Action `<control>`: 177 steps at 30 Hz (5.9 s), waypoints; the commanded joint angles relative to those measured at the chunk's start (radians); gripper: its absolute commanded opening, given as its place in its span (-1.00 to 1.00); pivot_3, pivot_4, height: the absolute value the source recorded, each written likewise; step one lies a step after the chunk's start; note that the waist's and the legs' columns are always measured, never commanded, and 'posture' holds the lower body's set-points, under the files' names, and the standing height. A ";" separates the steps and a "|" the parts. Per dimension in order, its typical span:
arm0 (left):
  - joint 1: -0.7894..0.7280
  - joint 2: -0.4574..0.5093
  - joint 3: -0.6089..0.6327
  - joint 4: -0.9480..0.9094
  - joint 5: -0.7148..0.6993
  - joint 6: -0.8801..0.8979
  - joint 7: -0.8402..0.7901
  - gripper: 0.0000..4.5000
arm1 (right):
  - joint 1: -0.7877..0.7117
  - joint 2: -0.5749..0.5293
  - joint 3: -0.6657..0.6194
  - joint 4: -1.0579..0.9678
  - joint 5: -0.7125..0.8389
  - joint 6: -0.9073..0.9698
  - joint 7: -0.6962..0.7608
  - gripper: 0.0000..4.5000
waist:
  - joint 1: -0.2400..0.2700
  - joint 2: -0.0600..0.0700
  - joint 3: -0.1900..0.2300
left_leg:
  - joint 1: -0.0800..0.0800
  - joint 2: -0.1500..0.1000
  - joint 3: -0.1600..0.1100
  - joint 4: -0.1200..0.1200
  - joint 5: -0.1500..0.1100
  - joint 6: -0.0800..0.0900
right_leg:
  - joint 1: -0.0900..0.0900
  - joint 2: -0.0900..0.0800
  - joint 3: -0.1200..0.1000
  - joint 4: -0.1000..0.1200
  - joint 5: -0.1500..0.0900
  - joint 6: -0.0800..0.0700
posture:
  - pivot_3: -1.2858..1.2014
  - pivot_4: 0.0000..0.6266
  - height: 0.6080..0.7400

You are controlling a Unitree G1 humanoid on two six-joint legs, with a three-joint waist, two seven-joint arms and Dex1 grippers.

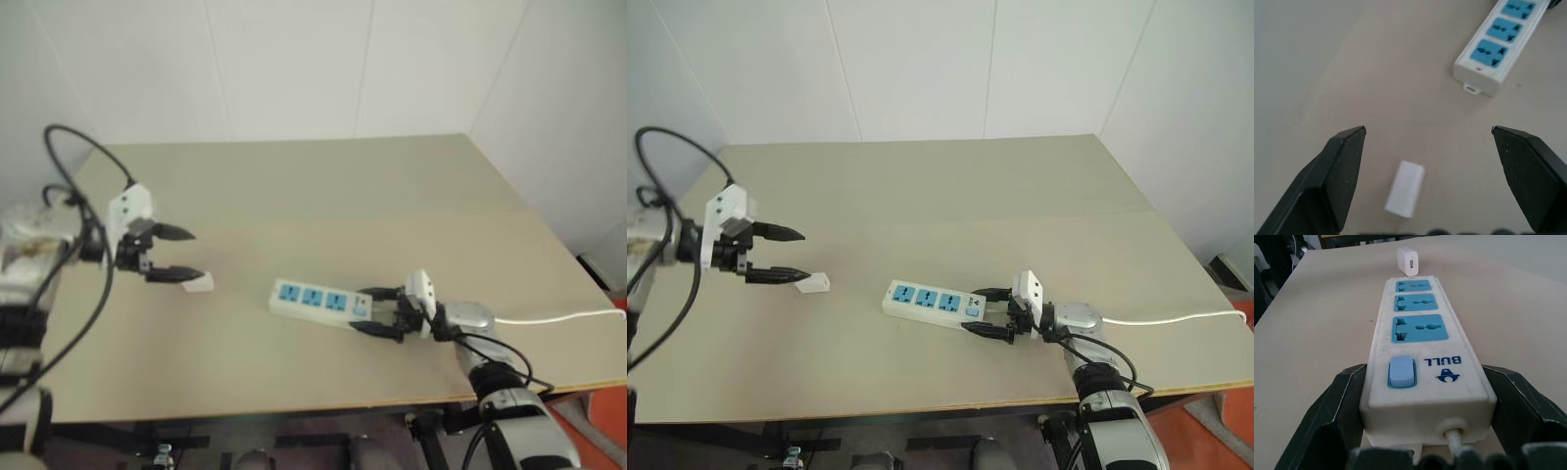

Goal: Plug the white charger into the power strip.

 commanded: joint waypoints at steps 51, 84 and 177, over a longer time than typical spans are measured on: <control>-0.368 -0.352 -0.398 0.727 0.674 -0.454 0.021 1.00 | -0.018 0.056 0.020 0.010 -0.042 -0.007 0.014 0.51 | -0.018 -0.001 0.001 | -0.004 0.000 -0.001 0.000 0.000 0.000 | -0.003 0.000 0.001 0.005 -0.001 0.002 | 0.03 -0.52 1.00; -0.232 -0.166 -0.034 0.179 -0.218 0.069 -0.081 -0.54 | 0.045 0.054 0.039 -0.125 -0.011 0.052 0.040 0.51 | -0.036 -0.001 0.001 | -0.003 0.001 -0.002 0.000 0.000 0.000 | -0.003 0.000 0.001 0.007 -0.001 0.002 | 0.03 -0.52 1.00; 0.350 -0.591 0.023 -0.021 -0.340 -0.237 -0.081 -0.54 | 0.066 0.114 0.124 -0.160 -0.055 0.014 0.010 0.51 | -0.029 -0.001 -0.002 | 0.003 0.001 -0.002 0.001 0.000 0.000 | 0.001 0.001 0.001 0.003 -0.001 0.002 | 0.03 -0.52 1.00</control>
